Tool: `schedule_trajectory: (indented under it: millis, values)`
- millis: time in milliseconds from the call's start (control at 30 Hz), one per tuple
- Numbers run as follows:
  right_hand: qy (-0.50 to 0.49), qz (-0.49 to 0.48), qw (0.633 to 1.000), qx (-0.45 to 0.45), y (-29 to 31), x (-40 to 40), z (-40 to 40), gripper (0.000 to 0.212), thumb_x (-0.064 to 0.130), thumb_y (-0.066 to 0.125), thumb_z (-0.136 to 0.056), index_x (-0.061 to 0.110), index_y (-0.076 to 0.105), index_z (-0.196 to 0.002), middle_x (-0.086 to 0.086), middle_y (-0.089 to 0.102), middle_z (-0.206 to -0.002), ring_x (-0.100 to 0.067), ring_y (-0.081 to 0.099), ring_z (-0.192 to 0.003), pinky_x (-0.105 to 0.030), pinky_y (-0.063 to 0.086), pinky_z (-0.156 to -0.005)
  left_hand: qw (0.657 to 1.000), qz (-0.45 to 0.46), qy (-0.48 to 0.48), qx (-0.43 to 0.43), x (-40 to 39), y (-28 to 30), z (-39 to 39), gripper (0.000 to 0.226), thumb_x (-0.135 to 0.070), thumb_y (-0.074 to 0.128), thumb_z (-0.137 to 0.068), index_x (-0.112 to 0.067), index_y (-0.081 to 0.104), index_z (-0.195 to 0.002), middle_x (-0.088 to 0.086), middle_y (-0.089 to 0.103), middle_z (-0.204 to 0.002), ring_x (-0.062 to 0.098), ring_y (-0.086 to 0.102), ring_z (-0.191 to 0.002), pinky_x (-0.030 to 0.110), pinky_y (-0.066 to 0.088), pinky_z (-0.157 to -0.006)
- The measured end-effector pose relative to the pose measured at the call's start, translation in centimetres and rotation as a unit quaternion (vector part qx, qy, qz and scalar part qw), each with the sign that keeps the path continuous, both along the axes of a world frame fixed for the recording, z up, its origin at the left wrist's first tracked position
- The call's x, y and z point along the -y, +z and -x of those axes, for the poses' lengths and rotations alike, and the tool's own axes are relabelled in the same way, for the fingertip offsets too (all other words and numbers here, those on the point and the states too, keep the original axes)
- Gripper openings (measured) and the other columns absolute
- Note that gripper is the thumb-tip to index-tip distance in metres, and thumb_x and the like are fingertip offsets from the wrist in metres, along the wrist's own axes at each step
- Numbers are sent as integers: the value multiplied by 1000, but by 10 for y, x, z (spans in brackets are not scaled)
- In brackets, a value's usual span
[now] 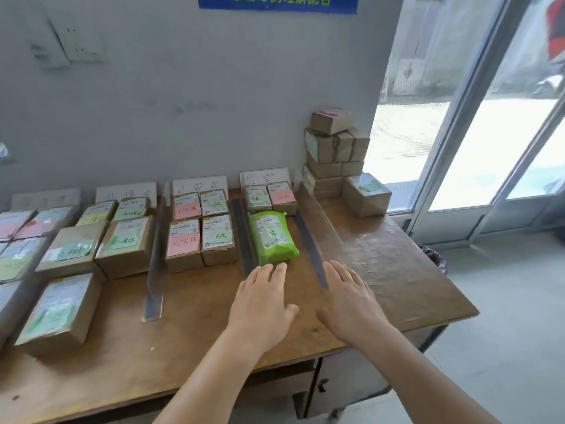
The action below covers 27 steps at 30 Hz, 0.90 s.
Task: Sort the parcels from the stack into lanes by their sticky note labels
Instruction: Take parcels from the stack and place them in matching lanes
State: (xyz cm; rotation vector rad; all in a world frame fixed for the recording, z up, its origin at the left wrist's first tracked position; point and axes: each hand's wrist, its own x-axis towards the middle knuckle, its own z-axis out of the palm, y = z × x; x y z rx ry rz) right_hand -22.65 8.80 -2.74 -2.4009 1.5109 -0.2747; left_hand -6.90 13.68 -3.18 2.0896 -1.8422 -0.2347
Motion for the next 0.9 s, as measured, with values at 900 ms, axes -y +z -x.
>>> schedule_trajectory:
  millis: [900]
  values:
    - [-102,52,993,27,58,245,39,81,42,60,-88,19,13,-151,4,17,-157,-20,15,-144,-37,20,-114,994,74,-78,-35,267,61,13,72,-44,55,-91,-22,19,-150,-1,31,-151,17,27,-138,32,25,-110]
